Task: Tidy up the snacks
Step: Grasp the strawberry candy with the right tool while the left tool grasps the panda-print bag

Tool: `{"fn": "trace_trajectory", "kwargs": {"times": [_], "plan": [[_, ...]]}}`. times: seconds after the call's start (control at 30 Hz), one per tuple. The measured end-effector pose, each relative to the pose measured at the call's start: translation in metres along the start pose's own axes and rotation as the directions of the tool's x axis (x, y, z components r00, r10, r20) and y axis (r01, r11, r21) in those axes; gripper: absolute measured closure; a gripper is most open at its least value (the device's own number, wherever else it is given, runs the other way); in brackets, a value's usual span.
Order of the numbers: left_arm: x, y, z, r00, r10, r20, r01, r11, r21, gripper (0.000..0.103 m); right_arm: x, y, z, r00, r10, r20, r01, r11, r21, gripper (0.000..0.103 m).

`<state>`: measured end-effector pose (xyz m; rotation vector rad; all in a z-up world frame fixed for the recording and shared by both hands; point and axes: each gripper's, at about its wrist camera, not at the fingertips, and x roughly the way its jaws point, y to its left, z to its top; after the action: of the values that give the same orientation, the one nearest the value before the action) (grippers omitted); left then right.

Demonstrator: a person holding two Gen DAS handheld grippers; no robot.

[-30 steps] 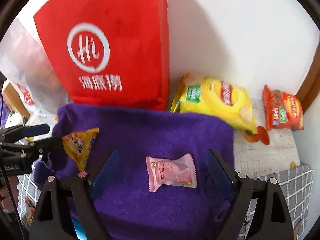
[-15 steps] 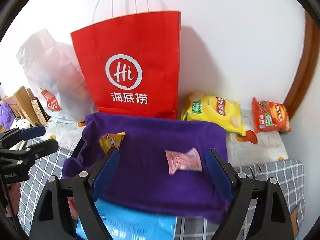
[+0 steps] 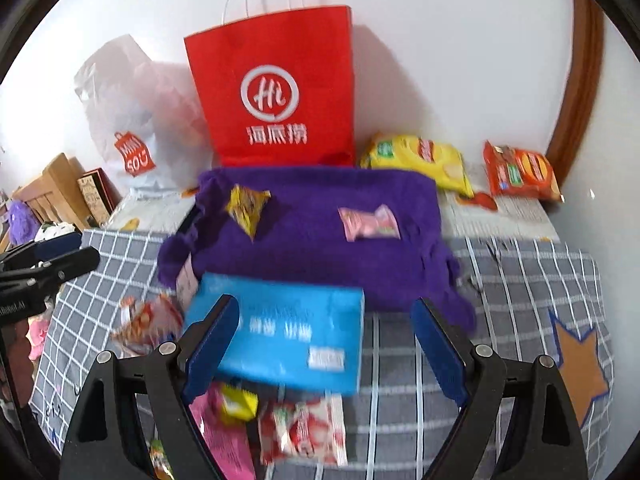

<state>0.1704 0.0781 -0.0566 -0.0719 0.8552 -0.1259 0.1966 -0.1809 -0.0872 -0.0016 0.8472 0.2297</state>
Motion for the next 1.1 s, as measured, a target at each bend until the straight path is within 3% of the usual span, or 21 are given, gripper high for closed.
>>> {"fn": "trace_trajectory", "kwargs": {"times": [0.4, 0.6, 0.77, 1.0, 1.03, 1.1], "plan": [[-0.008, 0.015, -0.044, 0.999, -0.030, -0.026, 0.029, 0.998, -0.059, 0.031, 0.017, -0.013, -0.080, 0.995, 0.009, -0.098, -0.009, 1.000, 0.000, 0.027], [-0.011, 0.011, -0.054, 0.999, 0.009, -0.044, -0.011, 0.999, -0.044, 0.031, 0.034, -0.006, -0.095, 0.987, 0.055, -0.153, -0.060, 0.998, -0.025, 0.027], [-0.009, 0.006, -0.058, 0.998, -0.013, -0.064, 0.009, 0.999, -0.051, 0.031, 0.047, 0.001, -0.102, 0.979, 0.083, -0.186, -0.090, 0.996, -0.027, 0.026], [-0.006, -0.008, -0.060, 0.997, -0.015, -0.073, 0.013, 1.000, -0.027, 0.031, 0.060, 0.013, -0.110, 0.981, 0.037, -0.189, -0.054, 0.995, -0.086, 0.019], [-0.006, -0.009, -0.060, 0.997, -0.017, -0.074, 0.015, 1.000, -0.025, 0.031, 0.059, 0.015, -0.111, 0.983, 0.030, -0.182, -0.047, 0.995, -0.092, 0.020], [-0.003, -0.012, -0.060, 0.997, -0.024, -0.079, 0.023, 1.000, -0.020, 0.031, 0.056, 0.016, -0.112, 0.986, 0.034, -0.164, -0.051, 0.994, -0.102, 0.032]]}}
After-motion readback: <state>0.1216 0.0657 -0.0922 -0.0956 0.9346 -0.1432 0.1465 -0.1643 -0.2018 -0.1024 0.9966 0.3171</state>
